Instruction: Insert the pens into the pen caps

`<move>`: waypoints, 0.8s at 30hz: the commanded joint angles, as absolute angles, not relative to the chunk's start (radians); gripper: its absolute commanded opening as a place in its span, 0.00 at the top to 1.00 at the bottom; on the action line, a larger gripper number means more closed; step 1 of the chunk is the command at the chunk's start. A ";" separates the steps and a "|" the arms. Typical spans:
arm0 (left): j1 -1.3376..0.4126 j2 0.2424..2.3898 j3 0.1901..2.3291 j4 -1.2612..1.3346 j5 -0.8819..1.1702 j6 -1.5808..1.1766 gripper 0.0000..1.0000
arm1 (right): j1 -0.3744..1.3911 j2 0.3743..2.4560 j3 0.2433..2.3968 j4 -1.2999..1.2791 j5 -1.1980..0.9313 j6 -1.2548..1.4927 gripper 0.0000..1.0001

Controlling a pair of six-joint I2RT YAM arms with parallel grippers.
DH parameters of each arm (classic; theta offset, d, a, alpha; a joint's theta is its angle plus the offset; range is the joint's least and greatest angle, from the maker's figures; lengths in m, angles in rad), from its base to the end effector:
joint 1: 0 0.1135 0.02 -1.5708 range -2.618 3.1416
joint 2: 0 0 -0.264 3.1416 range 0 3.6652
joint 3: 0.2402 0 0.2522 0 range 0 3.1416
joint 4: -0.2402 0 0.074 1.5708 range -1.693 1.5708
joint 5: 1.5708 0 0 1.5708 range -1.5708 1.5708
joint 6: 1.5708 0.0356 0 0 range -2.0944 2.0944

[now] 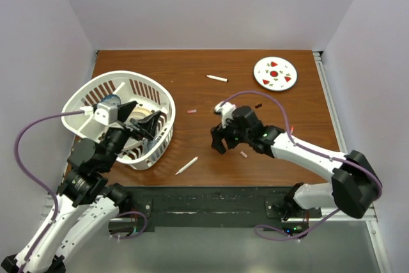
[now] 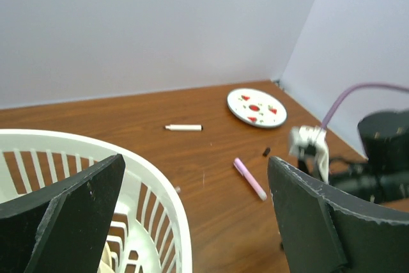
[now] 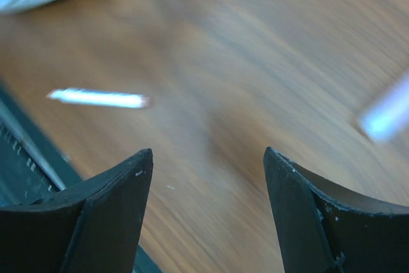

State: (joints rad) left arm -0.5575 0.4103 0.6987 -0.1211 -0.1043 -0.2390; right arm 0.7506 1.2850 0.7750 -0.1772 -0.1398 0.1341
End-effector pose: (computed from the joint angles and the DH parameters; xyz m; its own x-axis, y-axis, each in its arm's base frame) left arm 0.0898 -0.0517 0.3642 0.0334 -0.2982 -0.9539 0.4601 0.8519 -0.2503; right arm 0.1963 0.1899 0.2303 -0.5606 -0.3418 -0.7543 -0.6854 0.7027 0.1910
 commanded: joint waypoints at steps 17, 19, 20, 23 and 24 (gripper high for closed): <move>-0.554 0.235 0.640 -0.018 -0.330 -0.207 0.02 | 0.893 1.718 0.954 0.074 -0.606 -0.482 0.29; -0.554 0.227 0.637 -0.017 -0.345 -0.207 0.02 | 0.902 1.727 0.947 0.081 -0.609 -0.482 0.29; -0.554 0.219 0.634 -0.014 -0.348 -0.207 0.02 | 0.905 1.732 0.945 0.083 -0.609 -0.482 0.29; -0.554 0.213 0.630 -0.015 -0.350 -0.207 0.02 | 0.919 1.733 0.931 0.087 -0.583 -0.485 0.31; -0.554 0.213 0.630 -0.015 -0.348 -0.209 0.02 | 0.922 1.733 0.928 0.089 -0.572 -0.483 0.31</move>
